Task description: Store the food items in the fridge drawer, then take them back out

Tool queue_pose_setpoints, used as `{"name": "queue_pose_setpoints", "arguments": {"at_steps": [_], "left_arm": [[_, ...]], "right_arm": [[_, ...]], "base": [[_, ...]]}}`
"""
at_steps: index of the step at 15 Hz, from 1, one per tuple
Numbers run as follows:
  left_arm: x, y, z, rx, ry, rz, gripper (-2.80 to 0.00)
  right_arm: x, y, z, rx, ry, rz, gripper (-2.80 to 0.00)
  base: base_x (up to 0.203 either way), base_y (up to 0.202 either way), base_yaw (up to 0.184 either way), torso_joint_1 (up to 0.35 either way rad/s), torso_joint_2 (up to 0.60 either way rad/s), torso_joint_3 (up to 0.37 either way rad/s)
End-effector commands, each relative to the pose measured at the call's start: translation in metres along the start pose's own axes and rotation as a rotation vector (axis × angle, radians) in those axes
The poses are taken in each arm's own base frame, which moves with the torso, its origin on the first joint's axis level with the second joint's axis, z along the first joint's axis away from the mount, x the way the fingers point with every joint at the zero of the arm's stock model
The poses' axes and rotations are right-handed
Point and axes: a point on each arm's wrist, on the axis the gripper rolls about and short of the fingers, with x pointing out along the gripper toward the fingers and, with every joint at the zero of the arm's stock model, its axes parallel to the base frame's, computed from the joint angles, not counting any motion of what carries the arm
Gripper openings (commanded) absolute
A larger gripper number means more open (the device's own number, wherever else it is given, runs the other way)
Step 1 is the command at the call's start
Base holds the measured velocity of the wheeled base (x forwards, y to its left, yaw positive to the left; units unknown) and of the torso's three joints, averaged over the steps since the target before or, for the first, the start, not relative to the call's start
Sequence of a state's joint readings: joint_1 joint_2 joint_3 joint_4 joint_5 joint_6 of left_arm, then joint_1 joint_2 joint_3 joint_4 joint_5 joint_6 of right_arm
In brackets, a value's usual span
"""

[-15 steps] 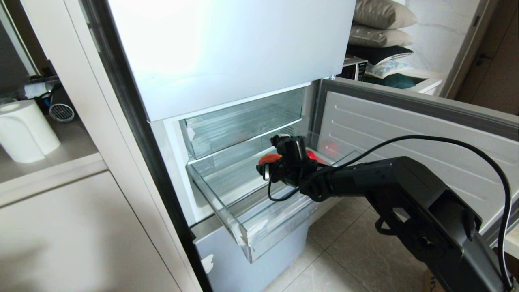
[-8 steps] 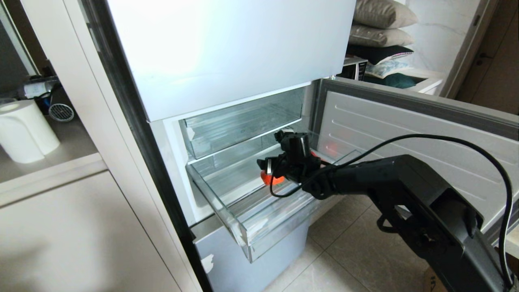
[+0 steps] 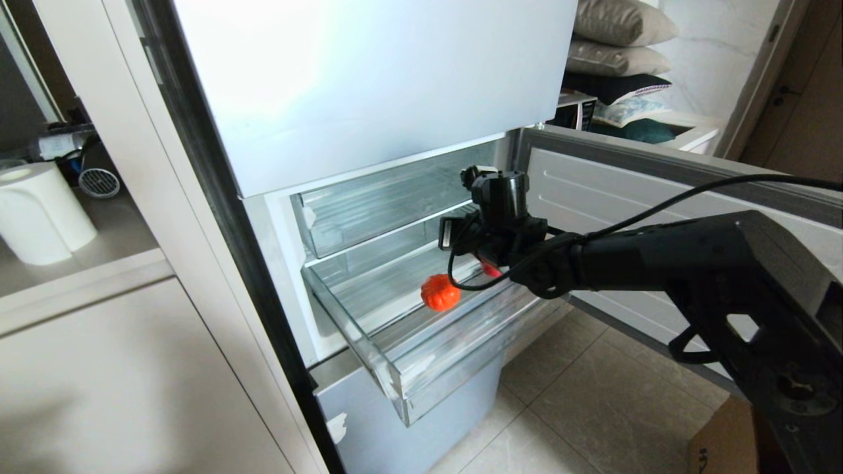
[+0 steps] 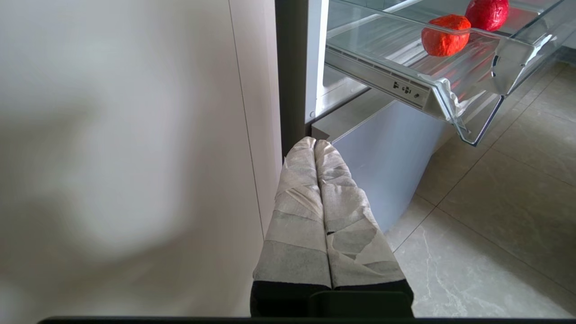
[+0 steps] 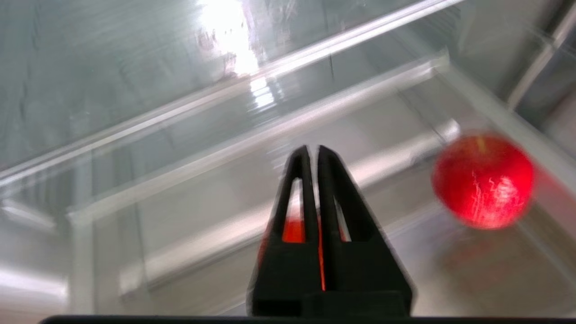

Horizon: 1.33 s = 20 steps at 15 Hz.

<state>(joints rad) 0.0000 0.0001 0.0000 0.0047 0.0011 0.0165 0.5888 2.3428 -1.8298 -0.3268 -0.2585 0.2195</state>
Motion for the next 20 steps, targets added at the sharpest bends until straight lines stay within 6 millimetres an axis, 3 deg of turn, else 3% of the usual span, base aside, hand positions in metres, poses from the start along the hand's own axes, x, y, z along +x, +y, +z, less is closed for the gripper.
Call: {"name": "queue_pose_setpoints", "arguments": {"at_steps": [1,4,7,9,13,17,20], "left_arm": [[0.000,0.000,0.000,0.000,0.000,0.000,-2.80],[0.000,0.000,0.000,0.000,0.000,0.000,-2.80],[0.000,0.000,0.000,0.000,0.000,0.000,-2.80],[0.000,0.000,0.000,0.000,0.000,0.000,-2.80],[0.000,0.000,0.000,0.000,0.000,-0.001,-2.80],[0.000,0.000,0.000,0.000,0.000,0.000,-2.80],[0.000,0.000,0.000,0.000,0.000,0.000,-2.80]], "right_arm": [[-0.047,0.003,0.022,-0.003,0.012,0.004,-2.80],[-0.115,0.001,0.027,-0.024,0.059,-0.029,-2.80],[-0.178,-0.015,0.004,-0.061,0.171,-0.072,-2.80],[-0.201,-0.027,-0.020,-0.051,0.324,-0.115,-2.80],[-0.184,-0.029,-0.066,-0.066,0.513,-0.087,-2.80],[-0.141,-0.025,-0.108,-0.076,0.610,-0.081,-2.80],[-0.107,-0.034,-0.125,-0.097,0.595,-0.077,-2.80]], "base": [[0.000,0.000,0.000,0.000,0.00,0.000],[0.000,0.000,0.000,0.000,0.00,0.000],[0.000,0.000,0.000,0.000,0.00,0.000],[0.000,0.000,0.000,0.000,0.00,0.000],[0.000,0.000,0.000,0.000,0.00,0.000],[0.000,0.000,0.000,0.000,0.00,0.000],[0.000,0.000,0.000,0.000,0.00,0.000]]}}
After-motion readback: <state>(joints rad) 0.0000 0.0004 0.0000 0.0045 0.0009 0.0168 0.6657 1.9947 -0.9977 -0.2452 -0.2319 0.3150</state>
